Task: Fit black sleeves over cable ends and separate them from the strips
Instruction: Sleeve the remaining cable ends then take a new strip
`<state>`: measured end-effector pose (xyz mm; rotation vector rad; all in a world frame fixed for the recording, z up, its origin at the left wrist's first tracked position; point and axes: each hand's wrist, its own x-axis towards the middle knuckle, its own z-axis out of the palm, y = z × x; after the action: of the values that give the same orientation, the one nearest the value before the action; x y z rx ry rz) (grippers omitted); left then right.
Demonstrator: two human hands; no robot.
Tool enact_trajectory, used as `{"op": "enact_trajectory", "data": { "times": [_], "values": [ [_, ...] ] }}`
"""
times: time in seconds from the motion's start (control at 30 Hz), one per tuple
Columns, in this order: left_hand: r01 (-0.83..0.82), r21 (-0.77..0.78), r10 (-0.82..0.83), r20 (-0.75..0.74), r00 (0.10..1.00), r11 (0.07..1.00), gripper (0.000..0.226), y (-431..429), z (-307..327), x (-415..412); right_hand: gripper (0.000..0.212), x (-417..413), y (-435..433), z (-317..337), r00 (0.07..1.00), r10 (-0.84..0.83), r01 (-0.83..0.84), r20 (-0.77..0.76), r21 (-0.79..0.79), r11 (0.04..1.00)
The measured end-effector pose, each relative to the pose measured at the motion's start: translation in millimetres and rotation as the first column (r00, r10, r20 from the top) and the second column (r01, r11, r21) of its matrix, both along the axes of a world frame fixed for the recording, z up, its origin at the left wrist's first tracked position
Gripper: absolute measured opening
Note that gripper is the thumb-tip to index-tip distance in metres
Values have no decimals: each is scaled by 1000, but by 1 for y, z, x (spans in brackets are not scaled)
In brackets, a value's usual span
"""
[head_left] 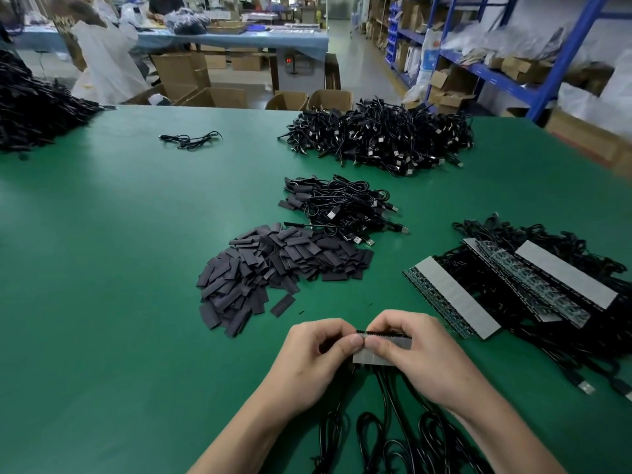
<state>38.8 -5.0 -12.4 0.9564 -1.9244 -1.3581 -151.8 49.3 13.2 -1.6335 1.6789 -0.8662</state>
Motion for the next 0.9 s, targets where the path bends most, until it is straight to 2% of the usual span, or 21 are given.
{"op": "enact_trajectory", "data": {
  "times": [0.2,0.33,0.4,0.5,0.57,0.63,0.7,0.8,0.83,0.9],
  "values": [
    [43,46,-41,-44,998,998,23,-2,1,2,12,-1,-1,-3,990,40,-43,134,17,999],
    [-10,40,12,-42,999,999,22,0,2,0,8,-5,-1,0,985,29,-40,168,61,997],
    [-49,12,49,-31,998,999,24,0,3,-2,7,-11,1,-1,993,-2,-6,122,65,998],
    [-138,-88,133,-59,989,987,22,0,5,-2,8,-12,5,-1,995,-93,90,-43,-68,994],
    [-208,-205,190,-103,976,956,15,-1,5,-1,22,-4,8,0,984,-76,46,-164,-181,982],
    [-244,-270,207,-158,965,932,12,-1,6,-2,27,10,9,0,975,-27,-29,-220,-249,968],
    [-252,-262,203,-199,959,932,15,0,7,-2,29,21,8,-1,991,-2,-36,-134,-280,959],
    [-302,-247,258,-195,946,921,16,-3,8,2,33,25,10,0,991,-13,39,131,-195,980],
    [-357,-275,325,-158,933,893,15,-7,7,6,29,24,12,4,976,-3,39,219,-163,986],
    [-468,-420,526,26,850,778,12,-17,4,18,27,21,15,17,909,10,72,417,-179,981]
  ]
}}
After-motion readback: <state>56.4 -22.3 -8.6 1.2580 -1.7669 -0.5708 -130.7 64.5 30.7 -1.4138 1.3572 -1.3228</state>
